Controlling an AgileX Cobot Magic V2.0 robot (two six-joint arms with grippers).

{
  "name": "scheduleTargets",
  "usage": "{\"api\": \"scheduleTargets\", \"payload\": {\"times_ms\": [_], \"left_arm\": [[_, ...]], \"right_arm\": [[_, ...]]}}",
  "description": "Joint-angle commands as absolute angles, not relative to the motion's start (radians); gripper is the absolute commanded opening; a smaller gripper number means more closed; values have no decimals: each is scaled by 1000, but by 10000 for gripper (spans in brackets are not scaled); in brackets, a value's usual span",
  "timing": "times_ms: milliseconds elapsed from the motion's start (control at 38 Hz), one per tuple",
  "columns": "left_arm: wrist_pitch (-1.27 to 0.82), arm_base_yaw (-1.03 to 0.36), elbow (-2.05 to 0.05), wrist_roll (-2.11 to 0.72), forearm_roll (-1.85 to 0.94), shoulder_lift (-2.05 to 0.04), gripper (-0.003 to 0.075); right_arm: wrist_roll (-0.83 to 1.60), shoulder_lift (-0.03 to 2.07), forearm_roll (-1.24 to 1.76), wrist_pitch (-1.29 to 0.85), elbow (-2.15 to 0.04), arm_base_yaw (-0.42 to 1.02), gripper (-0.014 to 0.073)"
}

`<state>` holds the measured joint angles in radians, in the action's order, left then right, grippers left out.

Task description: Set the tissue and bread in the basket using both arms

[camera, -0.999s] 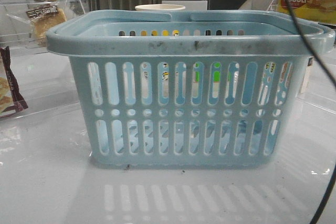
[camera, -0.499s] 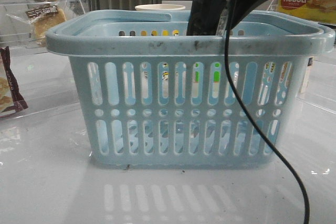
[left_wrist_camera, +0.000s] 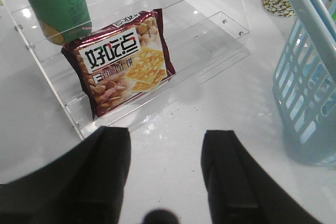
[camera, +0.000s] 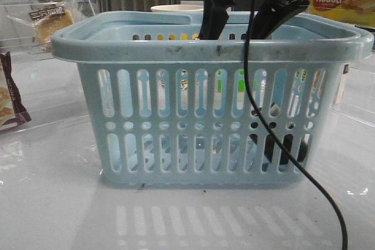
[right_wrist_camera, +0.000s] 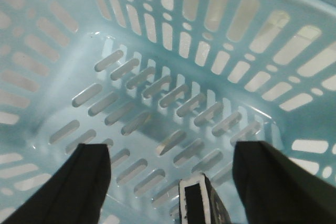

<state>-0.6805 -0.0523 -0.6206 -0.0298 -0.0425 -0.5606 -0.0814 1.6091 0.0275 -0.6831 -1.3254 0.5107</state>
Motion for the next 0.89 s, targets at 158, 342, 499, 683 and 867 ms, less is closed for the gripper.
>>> {"api": "scheduleTargets", "payload": {"times_ms": [158, 342, 499, 683, 867], "left_arm": [[-610, -58, -648, -20, -52, -567, 380], [-610, -58, -648, -20, -52, -567, 380], [-610, -58, -648, -20, -52, -567, 380], [-610, -58, -648, -20, -52, -567, 380], [-610, -58, -648, -20, -52, -567, 380]], "right_arm": [[-15, 1418, 26, -614, -1310, 511, 591], [26, 1166, 15, -615, -1143, 511, 591], [26, 968, 15, -625, -1020, 511, 591], [26, 781, 0, -671, -897, 511, 591], [26, 656, -24, -704, -820, 511, 591]]}}
